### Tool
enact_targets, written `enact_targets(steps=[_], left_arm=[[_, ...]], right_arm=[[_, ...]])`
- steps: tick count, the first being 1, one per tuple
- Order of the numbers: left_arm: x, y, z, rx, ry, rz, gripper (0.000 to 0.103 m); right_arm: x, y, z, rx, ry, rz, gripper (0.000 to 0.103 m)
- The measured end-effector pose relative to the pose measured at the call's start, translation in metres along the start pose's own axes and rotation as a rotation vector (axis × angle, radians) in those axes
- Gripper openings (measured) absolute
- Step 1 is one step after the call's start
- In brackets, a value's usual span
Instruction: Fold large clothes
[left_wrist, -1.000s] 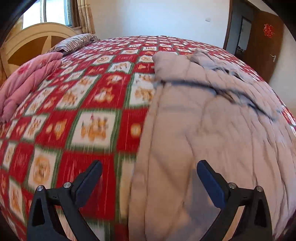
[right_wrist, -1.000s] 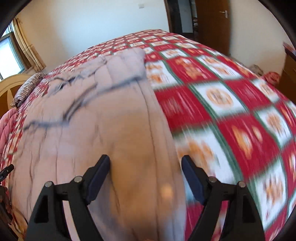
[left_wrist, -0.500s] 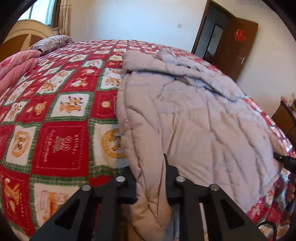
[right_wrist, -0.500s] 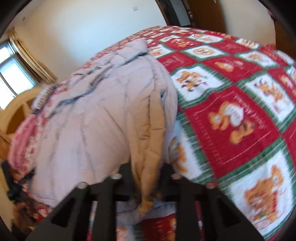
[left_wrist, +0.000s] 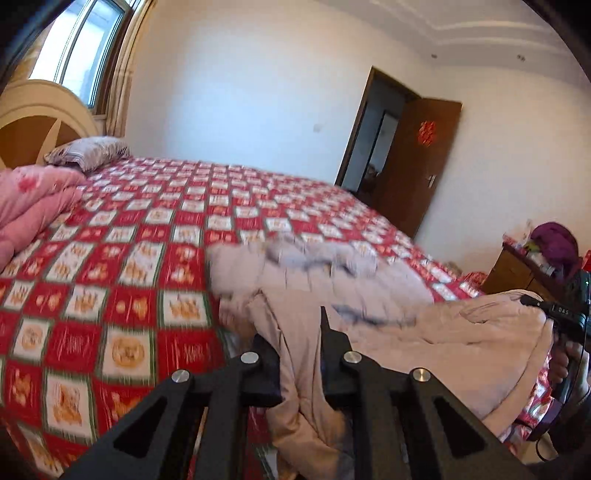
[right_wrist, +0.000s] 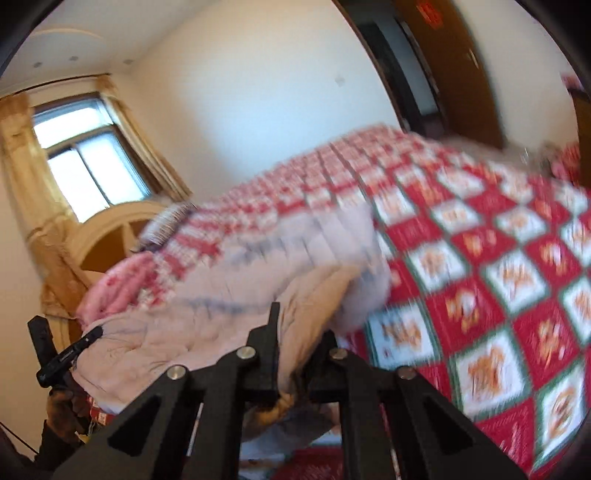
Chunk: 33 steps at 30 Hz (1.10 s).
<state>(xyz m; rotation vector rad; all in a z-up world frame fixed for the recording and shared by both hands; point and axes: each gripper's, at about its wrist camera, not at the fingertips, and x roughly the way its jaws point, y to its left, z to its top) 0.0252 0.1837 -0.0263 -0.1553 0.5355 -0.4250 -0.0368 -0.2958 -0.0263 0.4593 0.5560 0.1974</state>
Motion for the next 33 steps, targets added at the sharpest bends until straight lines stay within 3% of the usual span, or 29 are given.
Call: enact_targets(steps=[5, 8, 11, 16, 20, 23, 25, 26, 27, 29, 33], left_arm=[[0.078, 0.032, 0.043, -0.004, -0.015, -0.007, 0.015], [0.117, 0.043, 0.072, -0.028, -0.017, 0.035, 0.019], [0.133, 0.051, 0.095, -0.093, -0.011, 0.002, 0.023], [0.167, 0.061, 0.119, -0.103, 0.007, 0.011, 0.028], [0.183, 0.088, 0.13, -0.175, 0.024, -0.043, 0.031], [0.197, 0.098, 0.133, -0.204, 0.045, -0.024, 0.037], [0.206, 0.098, 0.137, -0.21, 0.016, 0.069, 0.065], [0.206, 0.098, 0.14, -0.21, -0.006, 0.106, 0.091], [0.205, 0.099, 0.144, -0.223, -0.053, 0.148, 0.098], [0.208, 0.097, 0.148, -0.231, -0.091, 0.175, 0.098], [0.242, 0.074, 0.145, -0.135, -0.03, 0.312, 0.098]], right_arm=[[0.047, 0.005, 0.049, -0.017, -0.076, 0.025, 0.011], [0.101, -0.001, 0.08, -0.006, -0.102, -0.032, 0.011], [0.134, -0.017, 0.104, 0.046, -0.111, -0.056, 0.011], [0.176, -0.036, 0.133, 0.068, -0.094, -0.077, 0.011], [0.213, -0.049, 0.149, 0.086, -0.076, -0.086, 0.011], [0.24, -0.068, 0.156, 0.128, -0.034, -0.076, 0.011], [0.261, -0.075, 0.159, 0.139, 0.01, -0.075, 0.02], [0.273, -0.078, 0.162, 0.144, 0.031, -0.085, 0.024], [0.282, -0.08, 0.163, 0.148, 0.041, -0.096, 0.031], [0.301, -0.081, 0.167, 0.147, 0.055, -0.131, 0.037], [0.313, -0.069, 0.167, 0.126, 0.015, -0.161, 0.075]])
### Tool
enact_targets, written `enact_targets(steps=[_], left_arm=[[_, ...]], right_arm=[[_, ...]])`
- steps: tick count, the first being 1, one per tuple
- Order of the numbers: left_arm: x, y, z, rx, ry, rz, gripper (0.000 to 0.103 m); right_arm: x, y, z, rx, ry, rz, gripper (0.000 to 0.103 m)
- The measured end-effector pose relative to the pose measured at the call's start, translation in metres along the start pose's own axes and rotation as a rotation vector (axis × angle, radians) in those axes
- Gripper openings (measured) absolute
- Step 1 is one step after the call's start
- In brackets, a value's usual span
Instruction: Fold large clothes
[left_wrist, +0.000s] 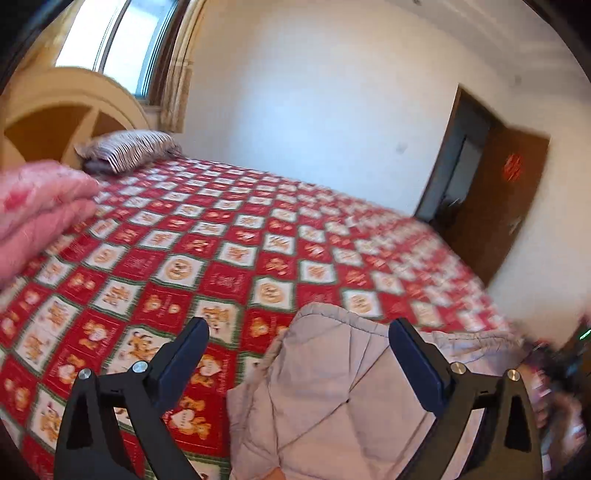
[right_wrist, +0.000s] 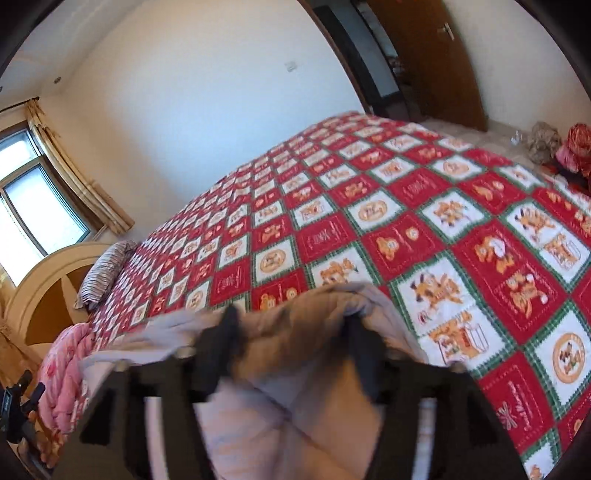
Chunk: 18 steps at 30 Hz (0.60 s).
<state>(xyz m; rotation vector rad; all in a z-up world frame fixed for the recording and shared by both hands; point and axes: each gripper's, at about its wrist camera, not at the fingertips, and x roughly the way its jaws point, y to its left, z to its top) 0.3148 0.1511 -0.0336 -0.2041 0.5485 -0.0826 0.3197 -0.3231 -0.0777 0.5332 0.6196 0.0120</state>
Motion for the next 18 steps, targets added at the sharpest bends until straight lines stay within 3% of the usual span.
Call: enact_targets(steps=[1, 3, 7, 10, 11, 13, 15, 18], left_arm=[[0.005, -0.007, -0.004, 0.022, 0.008, 0.034, 0.098], [0.015, -0.024, -0.018, 0.051, 0.019, 0.073, 0.098], [0.027, -0.066, -0.044, 0.149, -0.003, 0.133, 0.098], [0.042, -0.096, -0.056, 0.228, -0.021, 0.182, 0.098], [0.047, -0.101, -0.057, 0.246, -0.028, 0.191, 0.098], [0.063, -0.109, -0.064, 0.281, -0.036, 0.266, 0.098], [0.085, -0.109, -0.075, 0.293, 0.022, 0.28, 0.098], [0.12, -0.096, -0.097, 0.258, 0.13, 0.28, 0.099]], right_arm=[[-0.001, 0.007, 0.001, -0.024, -0.029, -0.021, 0.084], [-0.002, 0.017, 0.002, -0.064, -0.08, -0.064, 0.091], [-0.009, 0.05, -0.019, -0.136, -0.094, -0.099, 0.091], [0.001, 0.093, -0.055, -0.307, -0.043, -0.091, 0.09], [0.007, 0.106, -0.066, -0.374, -0.027, -0.1, 0.088], [0.021, 0.125, -0.084, -0.492, -0.016, -0.149, 0.065], [0.04, 0.12, -0.087, -0.491, 0.019, -0.183, 0.06], [0.071, 0.096, -0.092, -0.485, 0.069, -0.255, 0.06]])
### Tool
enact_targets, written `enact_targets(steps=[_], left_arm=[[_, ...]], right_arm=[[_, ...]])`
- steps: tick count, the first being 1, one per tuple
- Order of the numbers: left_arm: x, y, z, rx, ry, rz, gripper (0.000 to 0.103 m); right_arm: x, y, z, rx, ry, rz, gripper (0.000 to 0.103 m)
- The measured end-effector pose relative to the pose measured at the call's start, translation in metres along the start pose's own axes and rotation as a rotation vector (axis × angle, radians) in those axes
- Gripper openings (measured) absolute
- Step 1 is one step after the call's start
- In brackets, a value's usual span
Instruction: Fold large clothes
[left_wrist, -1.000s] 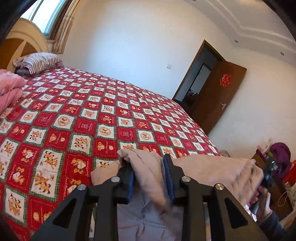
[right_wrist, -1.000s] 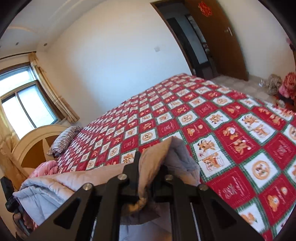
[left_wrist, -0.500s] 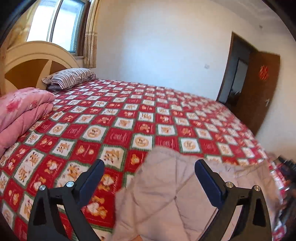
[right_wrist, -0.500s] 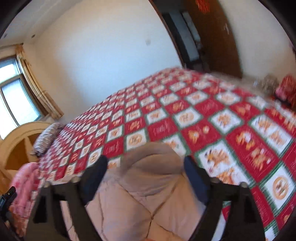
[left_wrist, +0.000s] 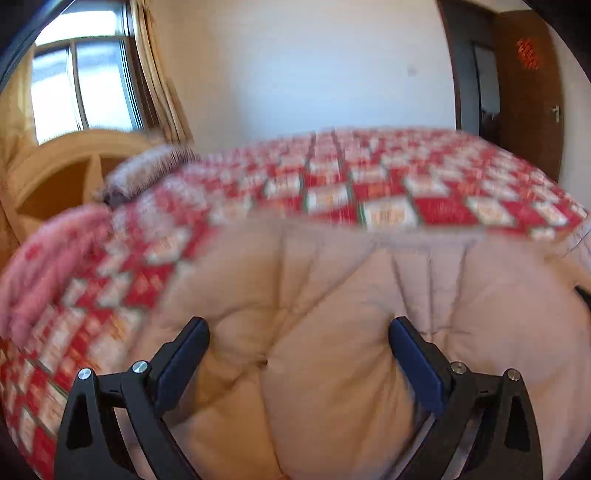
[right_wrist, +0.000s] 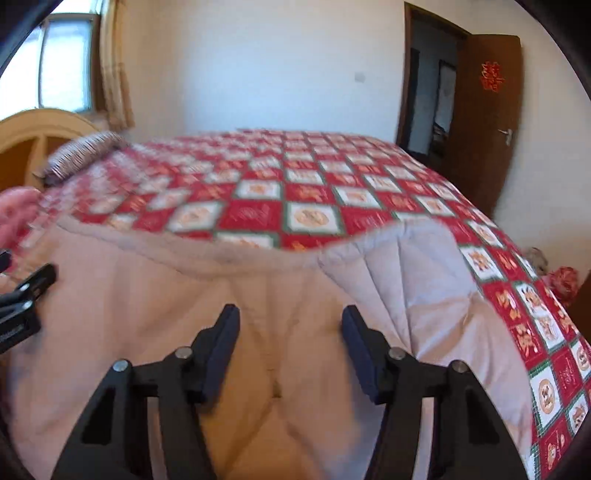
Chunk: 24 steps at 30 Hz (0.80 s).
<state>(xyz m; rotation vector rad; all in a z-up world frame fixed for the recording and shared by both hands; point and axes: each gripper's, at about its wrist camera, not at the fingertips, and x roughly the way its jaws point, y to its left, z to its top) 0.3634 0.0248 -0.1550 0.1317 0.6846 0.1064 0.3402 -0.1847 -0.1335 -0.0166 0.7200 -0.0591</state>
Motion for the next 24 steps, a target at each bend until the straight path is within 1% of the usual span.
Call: enact_targets(steps=[1, 3, 5, 7, 10, 16, 19, 24], left_arm=[[0.003, 0.001, -0.003, -0.02, 0.0, -0.013, 0.099], [0.002, 0.005, -0.007, -0.052, -0.024, -0.007, 0.1], [0.006, 0.004, -0.009, -0.065, -0.012, 0.003, 0.102], [0.01, 0.006, -0.011, -0.092, 0.013, 0.001, 0.102], [0.015, 0.007, -0.013, -0.113, 0.028, 0.001, 0.102], [0.022, 0.005, -0.016, -0.121, 0.047, -0.004, 0.102], [0.024, 0.002, -0.016, -0.114, 0.054, 0.009, 0.102], [0.025, 0.001, -0.016, -0.117, 0.057, 0.005, 0.102]], right_arm=[[0.008, -0.005, -0.005, 0.014, 0.014, 0.008, 0.06], [0.013, -0.013, -0.011, 0.047, 0.002, 0.033, 0.06], [0.016, -0.012, -0.013, 0.039, 0.002, 0.032, 0.06], [0.022, -0.01, -0.013, 0.035, 0.006, 0.032, 0.061], [0.032, -0.009, -0.01, 0.037, 0.023, 0.036, 0.062], [0.045, -0.01, -0.01, 0.049, 0.067, 0.064, 0.063], [0.047, -0.006, -0.012, 0.039, 0.079, 0.051, 0.063], [0.053, -0.004, -0.012, 0.028, 0.101, 0.043, 0.064]])
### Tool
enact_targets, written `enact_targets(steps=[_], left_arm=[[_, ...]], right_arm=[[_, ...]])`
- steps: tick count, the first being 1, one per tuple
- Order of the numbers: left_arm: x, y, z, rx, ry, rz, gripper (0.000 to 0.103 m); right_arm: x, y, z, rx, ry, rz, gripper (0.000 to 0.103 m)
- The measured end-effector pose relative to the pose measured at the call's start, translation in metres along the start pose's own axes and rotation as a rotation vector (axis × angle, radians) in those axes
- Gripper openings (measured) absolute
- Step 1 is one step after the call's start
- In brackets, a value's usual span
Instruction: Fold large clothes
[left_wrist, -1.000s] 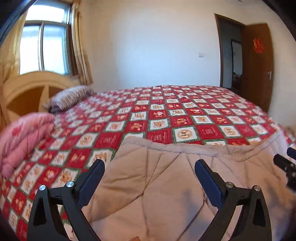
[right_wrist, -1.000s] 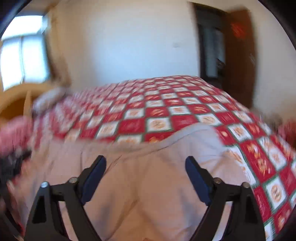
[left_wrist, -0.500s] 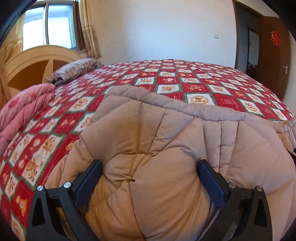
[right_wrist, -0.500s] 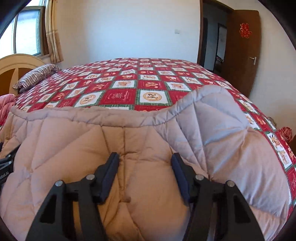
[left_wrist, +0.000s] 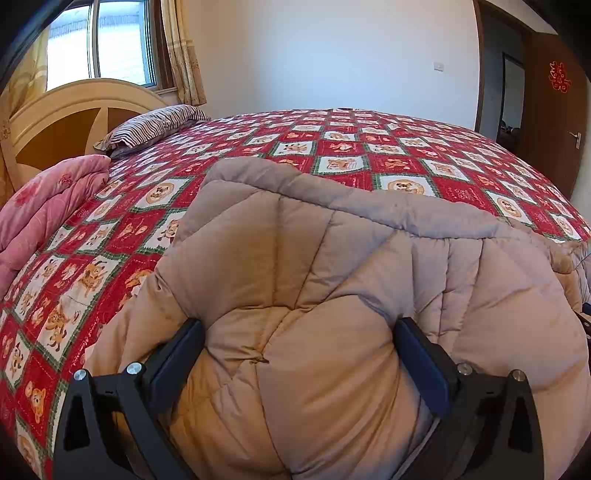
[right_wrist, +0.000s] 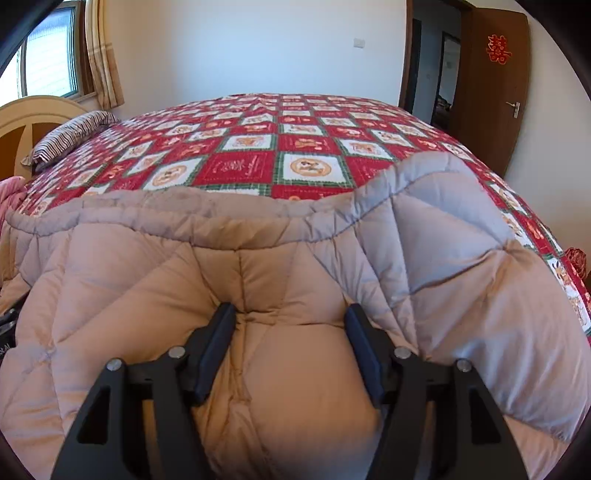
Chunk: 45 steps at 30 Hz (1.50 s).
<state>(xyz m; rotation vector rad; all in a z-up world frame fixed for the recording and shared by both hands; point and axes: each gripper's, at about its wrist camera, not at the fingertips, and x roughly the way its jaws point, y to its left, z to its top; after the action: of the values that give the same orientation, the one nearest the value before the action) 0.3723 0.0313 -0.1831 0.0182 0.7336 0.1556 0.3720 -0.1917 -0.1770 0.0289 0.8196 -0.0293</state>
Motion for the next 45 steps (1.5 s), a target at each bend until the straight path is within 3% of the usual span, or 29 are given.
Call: enact_targets(steps=[8, 14, 16, 18, 21, 24, 28, 30, 33, 45], left_arm=[[0.003, 0.001, 0.001, 0.001, 0.014, -0.011, 0.102], [-0.003, 0.014, 0.014, -0.018, 0.082, -0.101, 0.102], [-0.026, 0.025, 0.021, -0.036, 0.047, -0.112, 0.102], [-0.054, 0.041, 0.03, -0.055, -0.046, -0.109, 0.102], [-0.069, 0.059, 0.042, -0.085, -0.107, -0.08, 0.102], [-0.047, 0.065, 0.041, -0.075, -0.046, -0.064, 0.102], [-0.005, 0.057, 0.02, -0.022, 0.055, -0.005, 0.102], [-0.003, 0.059, 0.008, -0.061, 0.018, -0.015, 0.102], [0.005, 0.061, 0.004, -0.099, 0.029, -0.012, 0.102], [0.015, 0.055, 0.004, -0.083, 0.056, 0.011, 0.102]], right_arm=[[0.004, 0.003, 0.001, -0.011, 0.015, -0.013, 0.065], [0.006, 0.011, 0.004, -0.048, 0.038, -0.055, 0.066], [0.0, 0.014, 0.011, -0.072, 0.068, -0.077, 0.066], [-0.014, 0.015, 0.019, -0.044, 0.076, -0.089, 0.066], [-0.055, 0.029, 0.036, 0.036, -0.059, -0.056, 0.07], [-0.056, 0.061, 0.045, -0.022, -0.069, -0.037, 0.072], [-0.016, 0.09, 0.036, -0.081, 0.021, -0.06, 0.071], [0.003, 0.088, 0.024, -0.071, 0.045, -0.054, 0.075], [0.011, 0.084, 0.02, -0.057, 0.042, -0.049, 0.079], [0.022, 0.09, 0.014, -0.085, 0.064, -0.077, 0.083]])
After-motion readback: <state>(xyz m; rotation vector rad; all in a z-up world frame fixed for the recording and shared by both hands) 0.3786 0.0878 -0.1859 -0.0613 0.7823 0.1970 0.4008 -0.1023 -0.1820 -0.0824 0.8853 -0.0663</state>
